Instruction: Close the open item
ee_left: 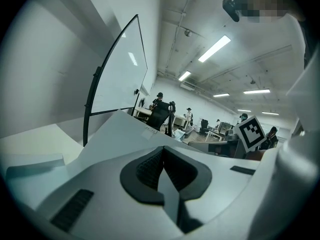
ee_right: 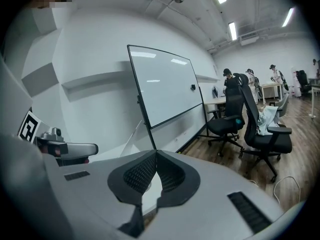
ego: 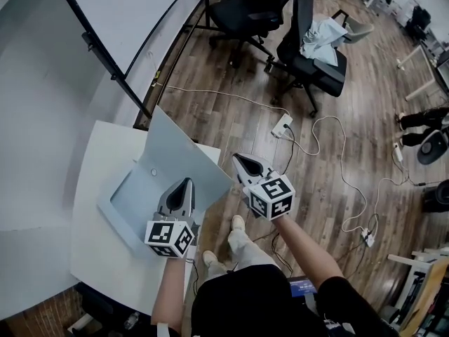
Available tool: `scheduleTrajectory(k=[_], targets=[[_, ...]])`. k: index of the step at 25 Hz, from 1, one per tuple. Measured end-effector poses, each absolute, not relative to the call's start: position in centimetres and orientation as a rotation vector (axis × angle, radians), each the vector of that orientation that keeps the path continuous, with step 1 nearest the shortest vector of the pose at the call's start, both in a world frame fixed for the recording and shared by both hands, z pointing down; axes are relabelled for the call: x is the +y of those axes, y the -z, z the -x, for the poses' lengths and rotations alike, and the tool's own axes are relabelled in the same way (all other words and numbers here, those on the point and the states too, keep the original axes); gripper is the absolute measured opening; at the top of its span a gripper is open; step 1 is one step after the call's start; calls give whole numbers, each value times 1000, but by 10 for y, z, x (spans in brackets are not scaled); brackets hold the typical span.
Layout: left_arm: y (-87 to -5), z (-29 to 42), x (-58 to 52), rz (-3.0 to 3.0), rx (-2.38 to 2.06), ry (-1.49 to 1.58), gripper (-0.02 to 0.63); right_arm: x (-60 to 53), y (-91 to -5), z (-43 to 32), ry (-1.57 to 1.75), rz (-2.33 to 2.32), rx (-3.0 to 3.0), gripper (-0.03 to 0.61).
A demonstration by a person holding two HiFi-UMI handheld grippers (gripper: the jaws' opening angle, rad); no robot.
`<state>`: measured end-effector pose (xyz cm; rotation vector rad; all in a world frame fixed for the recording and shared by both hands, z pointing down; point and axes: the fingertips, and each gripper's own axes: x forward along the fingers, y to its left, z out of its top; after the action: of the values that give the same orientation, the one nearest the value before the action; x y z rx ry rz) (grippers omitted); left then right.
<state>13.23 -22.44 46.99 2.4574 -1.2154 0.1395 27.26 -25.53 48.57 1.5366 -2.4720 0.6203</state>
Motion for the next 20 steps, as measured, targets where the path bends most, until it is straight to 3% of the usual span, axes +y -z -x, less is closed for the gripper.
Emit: scheduleTrajectory(k=[20], targets=[[-475,-104,-230,-2409,-1288,-141,14,-260,-498,-236,-677,-1422,-2528,38]])
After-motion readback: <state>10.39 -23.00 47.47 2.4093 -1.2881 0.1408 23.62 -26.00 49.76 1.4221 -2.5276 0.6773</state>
